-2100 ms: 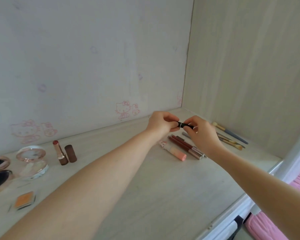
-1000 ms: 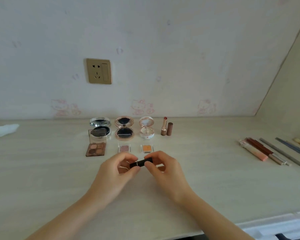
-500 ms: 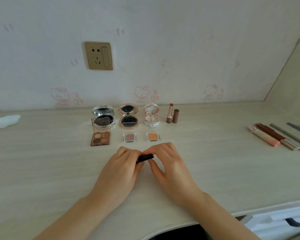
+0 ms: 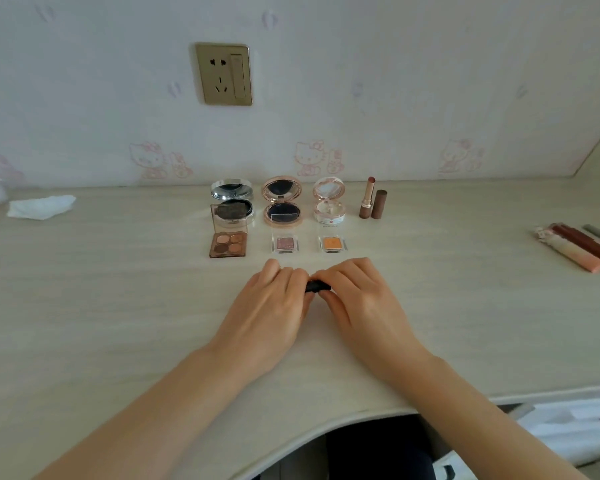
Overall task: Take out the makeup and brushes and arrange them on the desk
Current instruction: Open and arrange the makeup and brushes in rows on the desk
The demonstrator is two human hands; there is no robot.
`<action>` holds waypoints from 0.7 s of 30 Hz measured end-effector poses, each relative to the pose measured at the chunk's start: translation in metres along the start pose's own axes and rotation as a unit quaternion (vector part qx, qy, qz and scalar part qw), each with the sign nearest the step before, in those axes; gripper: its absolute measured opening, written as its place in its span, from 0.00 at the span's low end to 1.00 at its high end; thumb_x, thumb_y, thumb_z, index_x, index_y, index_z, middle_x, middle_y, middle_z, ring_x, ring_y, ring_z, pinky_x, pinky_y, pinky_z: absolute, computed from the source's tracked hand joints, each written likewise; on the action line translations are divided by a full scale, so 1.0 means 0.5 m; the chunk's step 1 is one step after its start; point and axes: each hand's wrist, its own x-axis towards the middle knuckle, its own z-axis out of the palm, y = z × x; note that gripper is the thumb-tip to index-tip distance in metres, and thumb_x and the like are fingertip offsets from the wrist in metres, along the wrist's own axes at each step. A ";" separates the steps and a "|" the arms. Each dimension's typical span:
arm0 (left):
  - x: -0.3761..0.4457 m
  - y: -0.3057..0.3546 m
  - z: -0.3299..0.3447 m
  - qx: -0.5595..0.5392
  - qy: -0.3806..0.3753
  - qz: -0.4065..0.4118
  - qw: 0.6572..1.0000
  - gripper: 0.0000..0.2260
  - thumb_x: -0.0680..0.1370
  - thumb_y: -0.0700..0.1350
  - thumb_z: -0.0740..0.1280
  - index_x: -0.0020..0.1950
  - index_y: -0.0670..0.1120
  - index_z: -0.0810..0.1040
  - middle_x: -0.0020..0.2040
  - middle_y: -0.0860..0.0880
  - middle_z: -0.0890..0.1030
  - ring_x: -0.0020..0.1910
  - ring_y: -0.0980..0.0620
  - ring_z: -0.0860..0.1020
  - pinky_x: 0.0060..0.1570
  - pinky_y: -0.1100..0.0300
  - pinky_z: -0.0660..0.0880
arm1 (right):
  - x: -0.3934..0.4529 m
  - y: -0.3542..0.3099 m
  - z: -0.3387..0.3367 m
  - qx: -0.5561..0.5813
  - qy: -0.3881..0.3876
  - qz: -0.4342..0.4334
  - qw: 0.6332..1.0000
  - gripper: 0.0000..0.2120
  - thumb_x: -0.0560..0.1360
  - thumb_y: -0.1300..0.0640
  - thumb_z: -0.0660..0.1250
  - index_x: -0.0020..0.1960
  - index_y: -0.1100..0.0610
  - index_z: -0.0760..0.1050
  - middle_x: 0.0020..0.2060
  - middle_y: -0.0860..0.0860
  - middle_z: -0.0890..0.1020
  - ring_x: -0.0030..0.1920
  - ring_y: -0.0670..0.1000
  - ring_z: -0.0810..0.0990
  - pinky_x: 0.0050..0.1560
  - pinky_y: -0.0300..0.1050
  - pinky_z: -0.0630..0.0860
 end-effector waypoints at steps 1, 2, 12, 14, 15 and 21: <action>0.000 0.000 -0.001 -0.005 -0.004 0.000 1.000 0.17 0.81 0.50 0.51 0.46 0.42 0.75 0.37 0.48 0.76 0.40 0.47 0.70 0.37 0.55 0.69 | 0.000 0.001 0.001 -0.005 -0.001 -0.006 1.000 0.08 0.77 0.61 0.65 0.54 0.61 0.81 0.45 0.53 0.81 0.47 0.59 0.77 0.47 0.55 0.75; 0.000 -0.002 -0.002 -0.010 -0.010 0.001 1.000 0.16 0.81 0.50 0.52 0.45 0.42 0.74 0.36 0.48 0.76 0.40 0.47 0.70 0.37 0.55 0.69 | -0.001 0.002 0.002 -0.010 -0.001 -0.013 1.000 0.08 0.77 0.61 0.65 0.54 0.60 0.81 0.45 0.53 0.81 0.47 0.59 0.76 0.46 0.55 0.75; 0.000 0.008 -0.017 -0.042 0.024 -0.006 0.999 0.10 0.74 0.43 0.71 0.37 0.42 0.73 0.24 0.48 0.71 0.30 0.49 0.67 0.29 0.59 0.63 | -0.004 0.011 0.011 -0.034 0.027 -0.042 0.998 0.08 0.75 0.62 0.69 0.54 0.59 0.81 0.46 0.51 0.82 0.48 0.59 0.76 0.44 0.55 0.76; 0.002 0.012 -0.020 -0.032 0.029 -0.007 0.999 0.11 0.74 0.44 0.71 0.36 0.42 0.73 0.25 0.47 0.71 0.30 0.51 0.62 0.28 0.59 0.63 | -0.005 0.016 0.012 -0.043 0.036 -0.050 0.997 0.09 0.74 0.64 0.71 0.54 0.59 0.81 0.46 0.51 0.82 0.48 0.60 0.76 0.43 0.54 0.76; 0.001 0.012 -0.016 -0.032 0.023 -0.017 0.999 0.11 0.75 0.47 0.69 0.37 0.42 0.73 0.28 0.46 0.72 0.31 0.51 0.62 0.30 0.59 0.63 | -0.007 0.019 0.012 -0.048 0.038 -0.054 0.997 0.10 0.73 0.65 0.71 0.54 0.59 0.81 0.46 0.51 0.82 0.48 0.59 0.76 0.43 0.54 0.76; 0.002 -0.017 -0.017 -0.097 -0.018 -0.077 0.992 0.15 0.76 0.58 0.61 0.41 0.47 0.70 0.35 0.56 0.63 0.40 0.50 0.65 0.41 0.57 0.63 | -0.008 0.009 0.009 -0.052 0.052 -0.067 0.995 0.10 0.72 0.66 0.71 0.53 0.62 0.80 0.45 0.56 0.80 0.46 0.58 0.78 0.41 0.52 0.77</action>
